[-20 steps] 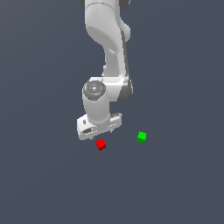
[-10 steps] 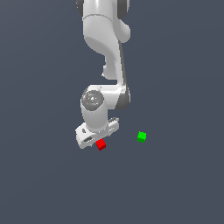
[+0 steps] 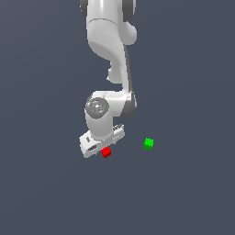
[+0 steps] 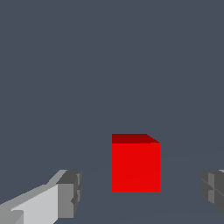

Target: Stack the red cube on top of the green cube.

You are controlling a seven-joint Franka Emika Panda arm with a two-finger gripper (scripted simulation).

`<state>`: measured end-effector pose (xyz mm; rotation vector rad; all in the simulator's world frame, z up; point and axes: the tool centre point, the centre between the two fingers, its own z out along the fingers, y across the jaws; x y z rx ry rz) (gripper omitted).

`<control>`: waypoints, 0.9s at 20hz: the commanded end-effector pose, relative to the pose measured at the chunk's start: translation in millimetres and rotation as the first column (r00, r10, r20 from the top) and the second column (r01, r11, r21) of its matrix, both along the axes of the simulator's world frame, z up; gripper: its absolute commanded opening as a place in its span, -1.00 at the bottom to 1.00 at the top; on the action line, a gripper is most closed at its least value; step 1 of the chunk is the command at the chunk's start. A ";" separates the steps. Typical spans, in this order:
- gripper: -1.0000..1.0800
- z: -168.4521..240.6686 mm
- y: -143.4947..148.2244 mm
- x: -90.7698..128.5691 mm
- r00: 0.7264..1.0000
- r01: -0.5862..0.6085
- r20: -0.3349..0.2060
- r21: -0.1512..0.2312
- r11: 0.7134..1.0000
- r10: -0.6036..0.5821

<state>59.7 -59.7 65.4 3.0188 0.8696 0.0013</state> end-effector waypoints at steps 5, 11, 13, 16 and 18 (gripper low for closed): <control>0.92 -29.9 0.5 -0.9 1.000 -0.003 -0.001 0.000 1.000 0.003; 0.92 -45.7 0.3 -0.1 1.000 -0.005 -0.001 0.000 1.000 0.005; 0.92 -45.5 0.3 0.5 1.000 -0.005 -0.001 0.000 1.000 0.005; -1.00 -45.5 0.3 0.5 1.000 -0.005 -0.001 0.000 1.000 0.005; -1.00 -45.5 0.3 0.5 1.000 -0.005 -0.001 0.000 1.000 0.005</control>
